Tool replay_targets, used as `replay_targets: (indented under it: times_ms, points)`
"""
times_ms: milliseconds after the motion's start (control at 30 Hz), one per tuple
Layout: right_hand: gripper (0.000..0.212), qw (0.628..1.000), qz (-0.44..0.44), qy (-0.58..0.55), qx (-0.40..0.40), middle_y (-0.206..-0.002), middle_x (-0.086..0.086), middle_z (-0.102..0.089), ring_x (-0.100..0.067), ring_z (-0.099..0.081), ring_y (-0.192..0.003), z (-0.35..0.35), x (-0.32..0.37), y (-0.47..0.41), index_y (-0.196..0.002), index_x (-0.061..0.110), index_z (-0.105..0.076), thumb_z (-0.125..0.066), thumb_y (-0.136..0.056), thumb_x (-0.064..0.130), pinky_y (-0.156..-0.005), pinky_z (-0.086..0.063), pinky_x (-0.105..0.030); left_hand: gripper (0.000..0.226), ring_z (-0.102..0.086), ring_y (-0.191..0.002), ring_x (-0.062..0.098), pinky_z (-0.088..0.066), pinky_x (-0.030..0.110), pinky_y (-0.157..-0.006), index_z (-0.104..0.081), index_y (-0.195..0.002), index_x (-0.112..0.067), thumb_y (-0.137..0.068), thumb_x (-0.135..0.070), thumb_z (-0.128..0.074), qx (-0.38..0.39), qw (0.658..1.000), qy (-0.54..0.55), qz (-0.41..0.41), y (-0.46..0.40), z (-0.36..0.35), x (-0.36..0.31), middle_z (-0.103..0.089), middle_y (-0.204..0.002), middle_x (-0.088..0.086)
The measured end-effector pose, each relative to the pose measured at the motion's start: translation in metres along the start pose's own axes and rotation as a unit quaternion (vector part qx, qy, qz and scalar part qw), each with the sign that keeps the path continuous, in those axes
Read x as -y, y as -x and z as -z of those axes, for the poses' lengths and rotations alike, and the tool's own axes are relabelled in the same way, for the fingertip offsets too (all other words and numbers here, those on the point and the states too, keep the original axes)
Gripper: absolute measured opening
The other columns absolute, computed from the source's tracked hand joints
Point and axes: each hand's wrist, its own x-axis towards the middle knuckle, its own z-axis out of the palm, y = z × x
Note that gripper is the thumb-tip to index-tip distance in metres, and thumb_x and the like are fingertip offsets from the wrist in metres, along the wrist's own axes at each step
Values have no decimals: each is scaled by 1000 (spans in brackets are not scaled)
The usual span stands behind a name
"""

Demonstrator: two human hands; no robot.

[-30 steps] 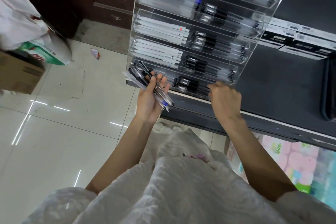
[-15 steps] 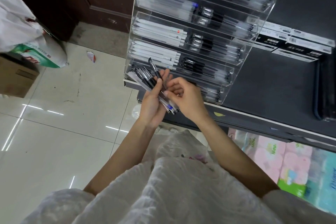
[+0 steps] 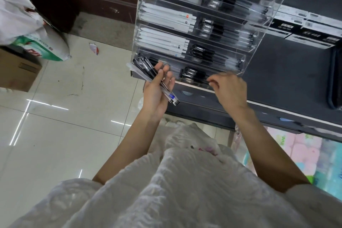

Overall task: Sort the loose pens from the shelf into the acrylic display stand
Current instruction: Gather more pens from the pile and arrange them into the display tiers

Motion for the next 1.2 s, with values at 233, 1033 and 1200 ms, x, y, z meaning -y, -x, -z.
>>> replay_targets:
  times_ms: [233,1033,1200]
  points:
    - [16,998,-12,57,4,-99,-4,-68,-27,-64,-85,-10,-5,-9,-100,15,-71,-58,-91,10,-65,-49,-33,24,-61,-64,3,-53,18,-71,-60,-104,-14,-101,-6,-37,-12,1000,-19,12,0,5,-1,-65,-78,-5]
    - [12,878,-35,-459,129,-80,10,-67,-4,-65,-76,-1,93,-4,-95,15,-69,-69,-84,11,-74,-54,-21,35,-57,-117,22,-43,39,-105,-50,-127,-9,-95,-22,-40,24,999,24,-16,0,10,-5,-65,-120,8]
    - [8,926,-24,-376,30,-80,5,-69,-8,-66,-72,-5,77,-20,-94,15,-69,-67,-86,14,-67,-55,-23,29,-68,-84,11,-56,27,-84,-55,-120,-15,-103,-18,-31,-29,997,16,-64,1,21,-18,-71,-97,0]
